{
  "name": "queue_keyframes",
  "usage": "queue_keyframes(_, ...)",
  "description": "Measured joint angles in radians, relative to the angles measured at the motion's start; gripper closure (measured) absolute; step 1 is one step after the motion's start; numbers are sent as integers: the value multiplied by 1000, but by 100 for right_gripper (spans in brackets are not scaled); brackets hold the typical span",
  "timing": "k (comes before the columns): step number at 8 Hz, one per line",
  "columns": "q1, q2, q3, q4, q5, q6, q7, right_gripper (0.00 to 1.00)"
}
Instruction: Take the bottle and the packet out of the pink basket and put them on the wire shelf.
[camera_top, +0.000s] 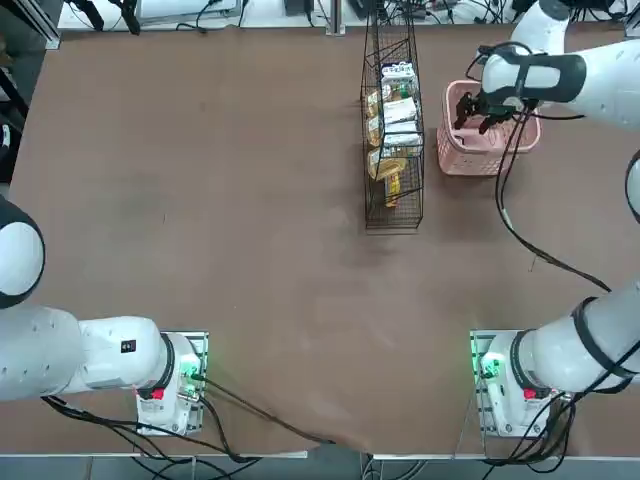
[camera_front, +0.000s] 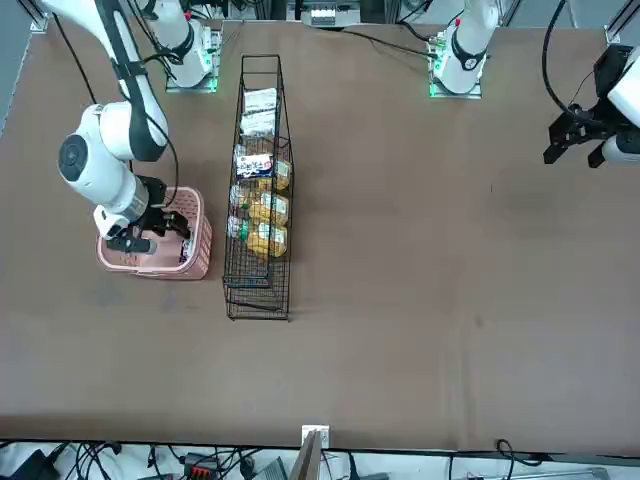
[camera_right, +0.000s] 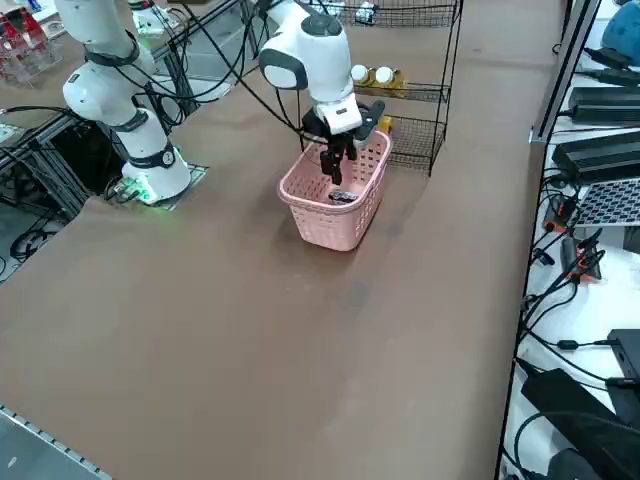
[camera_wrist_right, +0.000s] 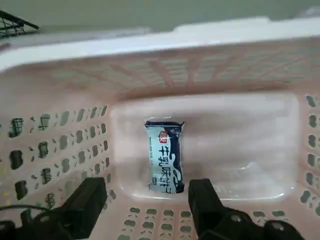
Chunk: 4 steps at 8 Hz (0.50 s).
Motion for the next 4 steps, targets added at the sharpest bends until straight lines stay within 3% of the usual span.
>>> queue_keyframes(4,0,35,1,-28,-3,74,-19,0)
